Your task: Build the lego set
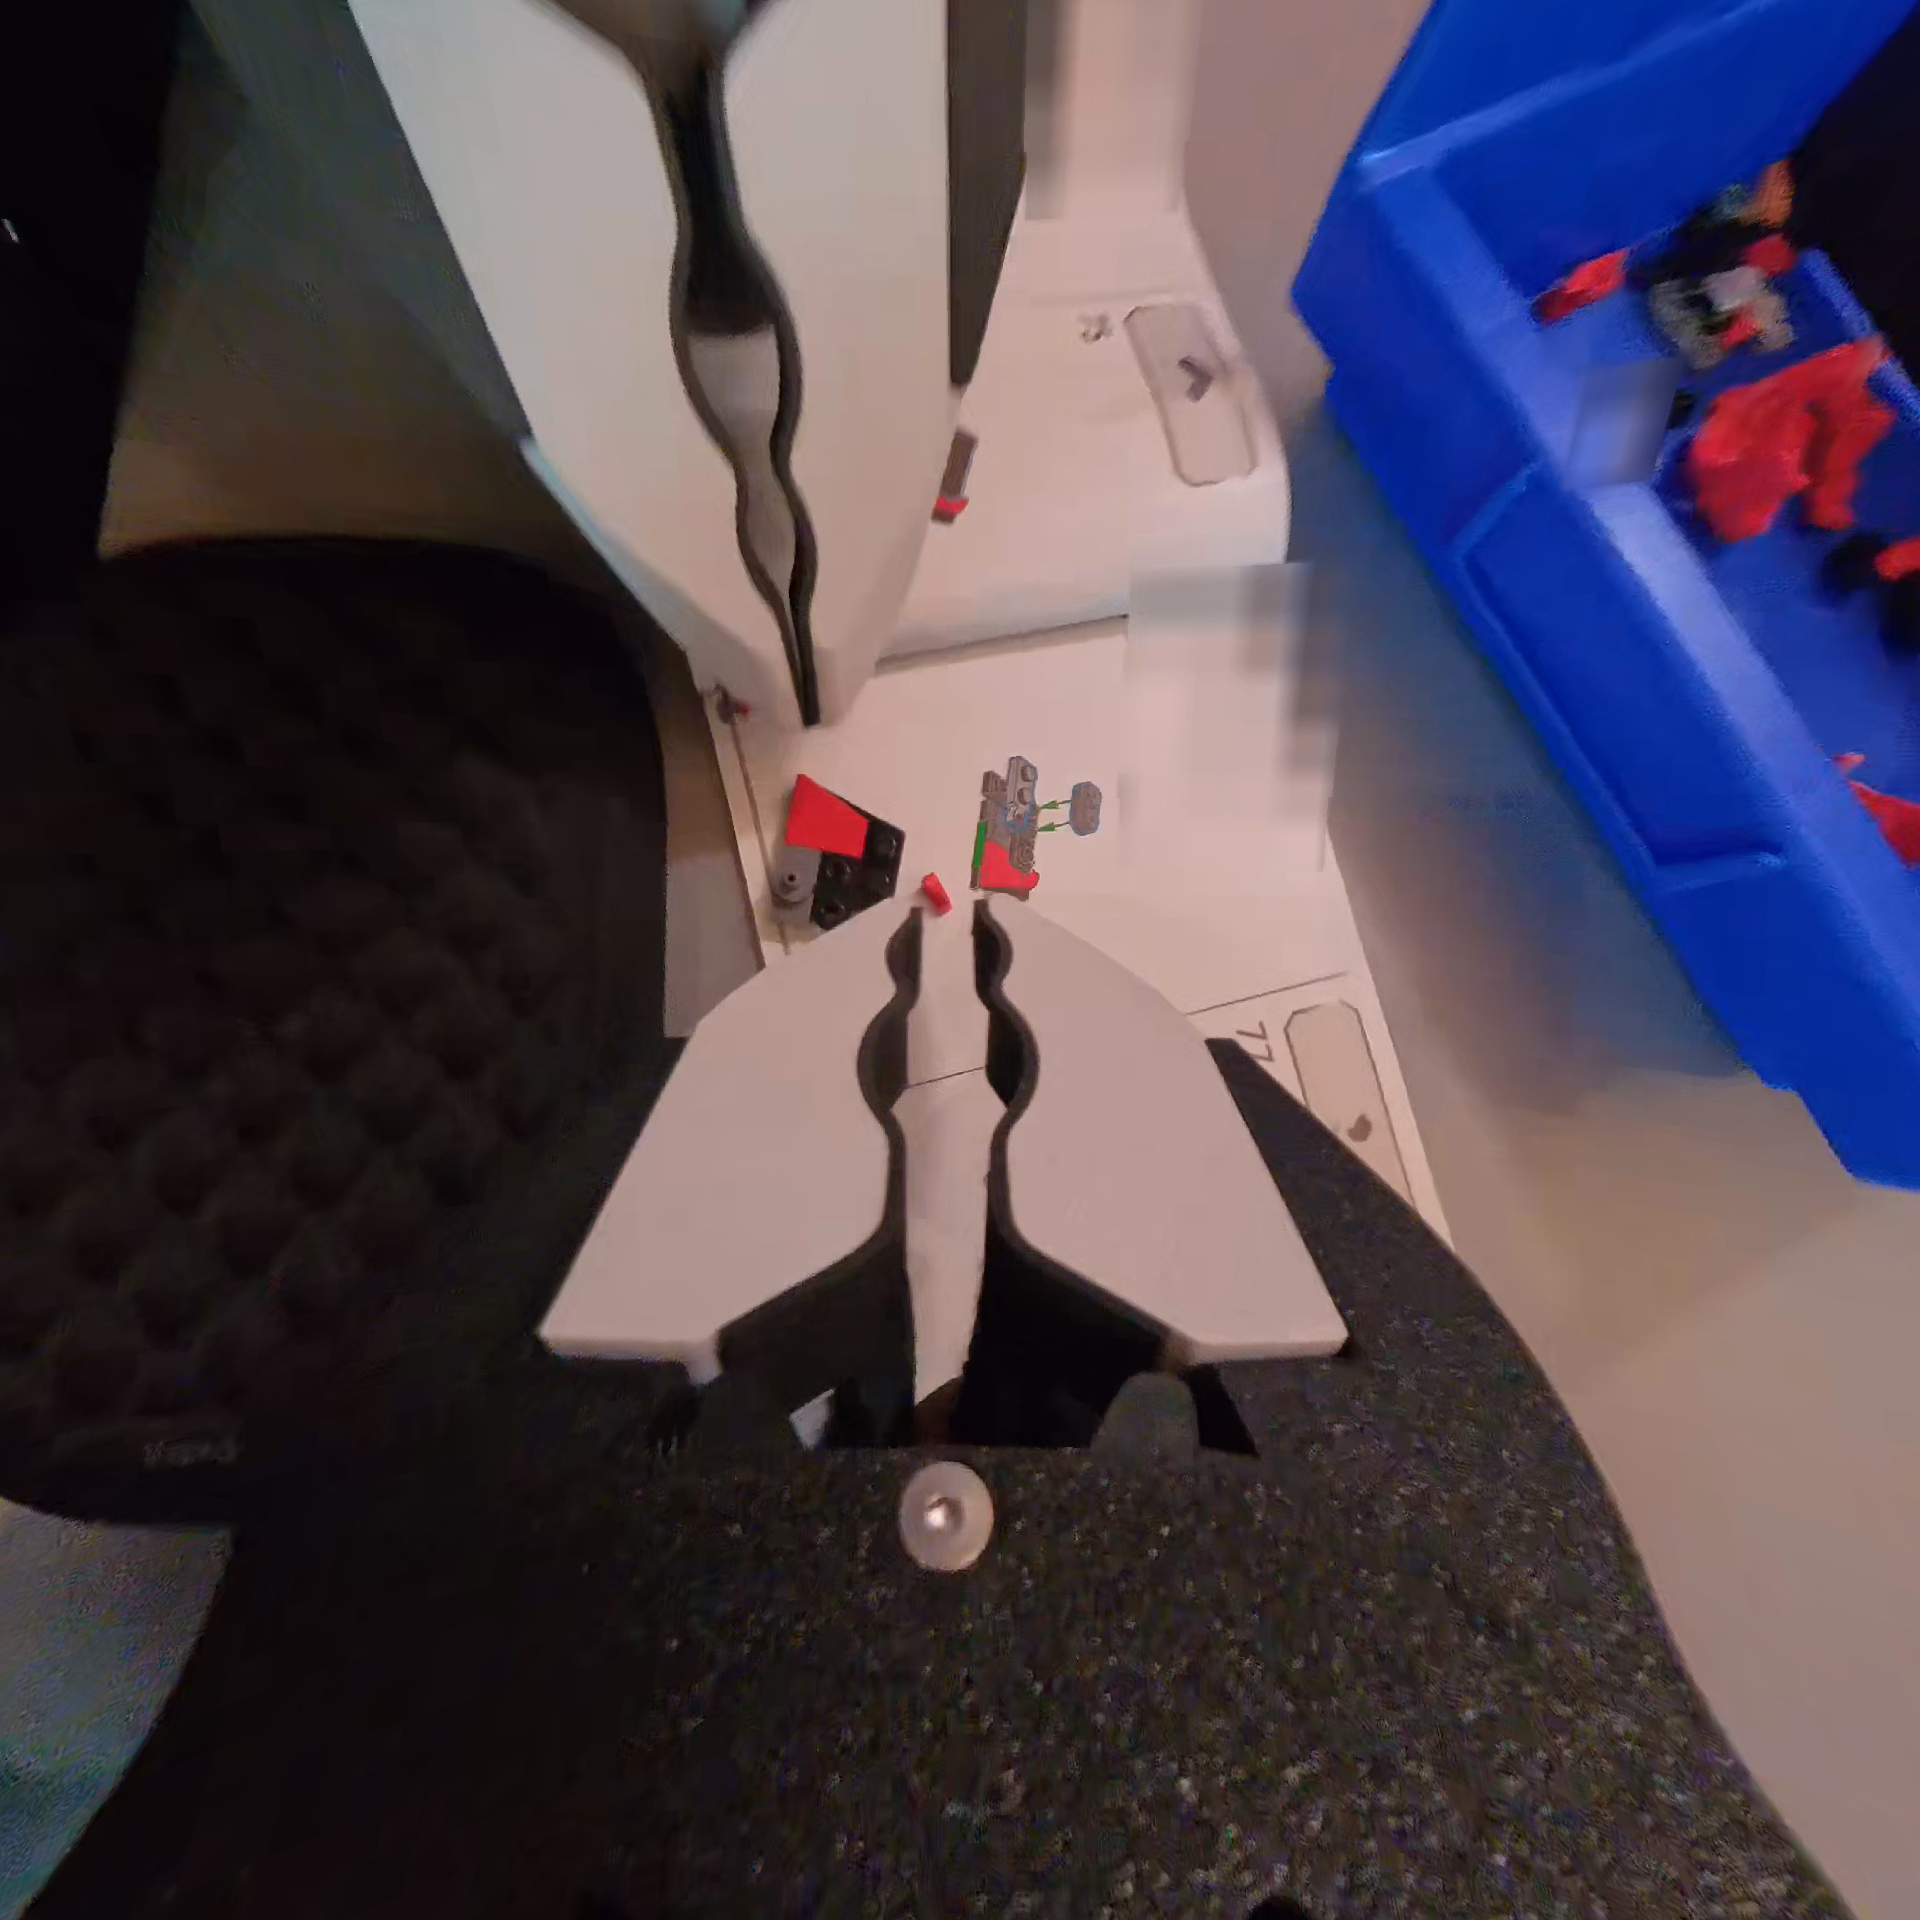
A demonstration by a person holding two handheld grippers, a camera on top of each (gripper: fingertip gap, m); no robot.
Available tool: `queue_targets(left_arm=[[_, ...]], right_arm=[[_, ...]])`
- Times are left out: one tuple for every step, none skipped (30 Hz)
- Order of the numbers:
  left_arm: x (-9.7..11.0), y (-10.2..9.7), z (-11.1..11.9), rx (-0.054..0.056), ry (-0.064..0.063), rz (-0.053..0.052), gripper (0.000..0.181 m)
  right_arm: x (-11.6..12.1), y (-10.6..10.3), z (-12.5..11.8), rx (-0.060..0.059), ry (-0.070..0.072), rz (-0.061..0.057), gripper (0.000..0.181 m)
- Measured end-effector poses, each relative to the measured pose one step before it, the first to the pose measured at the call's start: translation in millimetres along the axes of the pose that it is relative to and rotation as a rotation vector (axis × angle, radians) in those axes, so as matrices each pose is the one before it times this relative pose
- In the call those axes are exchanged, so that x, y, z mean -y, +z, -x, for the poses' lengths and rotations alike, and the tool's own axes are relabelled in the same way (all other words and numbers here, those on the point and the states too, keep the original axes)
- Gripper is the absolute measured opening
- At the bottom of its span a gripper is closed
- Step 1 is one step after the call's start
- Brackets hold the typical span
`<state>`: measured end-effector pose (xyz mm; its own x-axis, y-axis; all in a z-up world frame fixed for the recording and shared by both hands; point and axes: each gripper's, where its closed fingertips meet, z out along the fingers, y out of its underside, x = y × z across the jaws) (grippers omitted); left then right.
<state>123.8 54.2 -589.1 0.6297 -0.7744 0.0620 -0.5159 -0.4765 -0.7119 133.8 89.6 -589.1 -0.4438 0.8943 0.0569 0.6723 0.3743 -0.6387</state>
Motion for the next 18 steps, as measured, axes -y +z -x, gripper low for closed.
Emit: queue_targets(left_arm=[[-0.86,-3.73,1.44,0.0076,-0.0043,-0.0057,0.000],[-0.90,-3.50,1.13,0.0049,-0.0046,-0.0056,0.000],[-0.94,-3.21,0.94,0.0041,-0.0048,-0.0046,0.000],[-0.87,-2.64,0.53,0.0024,-0.0027,-0.0036,0.000],[-0.60,-2.03,0.32,0.0014,0.0002,-0.0033,0.000],[-0.35,-1.48,0.30,0.0013,0.0013,-0.0033,0.000],[-0.16,-0.93,0.16,0.0003,0.0012,-0.0025,0.000],[0.12,-0.50,0.01,-0.0017,0.0012,-0.0026,0.000],[0.43,-0.17,-0.17,-0.0041,-0.0001,-0.0044,0.000],[0.88,0.03,0.01,-0.0041,-0.0037,-0.0079,0.000],[1.13,0.10,0.66,-0.0018,-0.0094,-0.0114,0.000],[1.23,-0.07,1.34,0.0000,-0.0149,-0.0134,0.000],[1.48,-0.37,2.24,0.0044,-0.0207,-0.0167,0.000],[2.46,-0.88,3.19,0.0085,-0.0261,-0.0245,0.000],[3.93,-1.59,3.46,0.0081,-0.0307,-0.0358,0.000],[5.04,-2.16,2.93,0.0015,-0.0355,-0.0450,0.011],[5.46,-2.46,2.12,-0.0058,-0.0368,-0.0449,0.015],[5.36,-2.41,0.98,-0.0134,-0.0341,-0.0428,0.020]], right_arm=[[-2.50,4.18,1.46,0.0254,-0.0188,0.0345,0.013],[-1.77,3.87,1.54,0.0198,-0.0127,0.0256,0.015],[-0.48,3.22,0.09,0.0036,-0.0127,0.0109,0.015],[-0.23,2.78,-0.35,-0.0037,-0.0150,0.0033,0.014],[-0.60,2.62,-0.75,-0.0079,-0.0115,0.0033,0.013],[-1.73,2.43,-0.44,-0.0047,-0.0067,0.0083,0.012],[-1.78,1.94,0.26,0.0007,-0.0026,0.0086,0.011],[1.10,0.33,-0.12,-0.0005,-0.0015,-0.0095,0.009],[1.81,-0.28,-1.17,-0.0089,-0.0049,-0.0137,0.005],[0.90,-0.22,-0.20,-0.0036,-0.0062,-0.0074,0.003],[0.04,-0.24,0.21,-0.0024,-0.0032,-0.0025,0.002],[0.39,-0.58,0.45,-0.0039,-0.0029,-0.0043,0.001],[1.10,-1.20,-1.01,-0.0207,-0.0059,-0.0079,0.000],[2.95,-2.60,-2.90,-0.0436,-0.0150,-0.0180,0.000],[5.33,-4.10,-3.92,-0.0605,-0.0214,-0.0282,0.000],[6.86,-5.31,-4.80,-0.0731,-0.0234,-0.0306,0.000],[8.44,-5.74,-4.32,-0.0759,-0.0281,-0.0321,0.000],[8.89,-5.42,-3.21,-0.0710,-0.0318,-0.0299,0.000]])
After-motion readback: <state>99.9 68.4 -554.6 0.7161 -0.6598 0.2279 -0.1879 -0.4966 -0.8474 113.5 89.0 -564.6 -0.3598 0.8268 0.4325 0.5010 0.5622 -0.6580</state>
